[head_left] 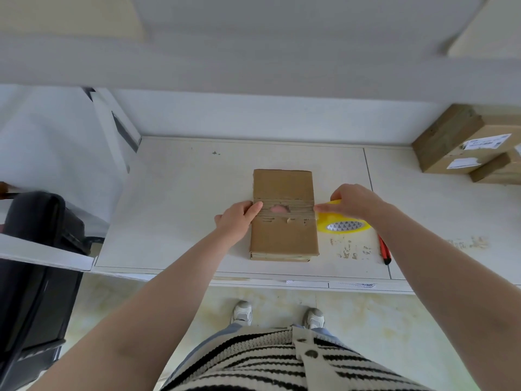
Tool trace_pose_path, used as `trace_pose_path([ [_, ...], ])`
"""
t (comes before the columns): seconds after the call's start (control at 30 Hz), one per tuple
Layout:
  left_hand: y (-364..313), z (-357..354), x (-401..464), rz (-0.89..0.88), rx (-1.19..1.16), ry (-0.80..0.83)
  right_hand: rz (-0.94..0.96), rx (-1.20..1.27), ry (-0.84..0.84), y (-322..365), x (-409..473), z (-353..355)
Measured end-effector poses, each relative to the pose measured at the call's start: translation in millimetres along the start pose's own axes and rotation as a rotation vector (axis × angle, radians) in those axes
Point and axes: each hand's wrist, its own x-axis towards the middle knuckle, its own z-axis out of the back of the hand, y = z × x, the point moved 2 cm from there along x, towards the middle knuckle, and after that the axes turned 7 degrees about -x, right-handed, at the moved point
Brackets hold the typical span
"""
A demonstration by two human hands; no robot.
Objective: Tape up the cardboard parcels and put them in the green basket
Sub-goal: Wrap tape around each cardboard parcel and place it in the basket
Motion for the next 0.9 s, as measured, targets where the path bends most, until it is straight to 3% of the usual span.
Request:
trace_pose_path([
  [0.1, -9, 6, -6, -0.042, 0.111, -0.192, 0.004, 0.006, 0.005, -1, 1, 0],
  [0.2, -31, 2, -16, -0.213, 0.213, -0.375, 0.009, 0.005, 0.01, -1, 0, -1],
  [0.3, -62, -12, -16, -0.386, 0.392, -0.341, 0.015, 0.006, 0.002, 0, 0, -1],
  [0.4, -82, -25, -10, -0.45, 0.459, -0.318, 0.012, 0.006, -0.002, -1, -1, 0],
  [0.63, -63, -39, 7, -0.361, 0.643, -0.219, 0.024, -0.012, 0.007, 0, 1, -2],
  [0.9, -59, -35, 10, -0.397, 0.674, -0.174, -0.011, -0.006, 0.018, 2, -1, -1],
])
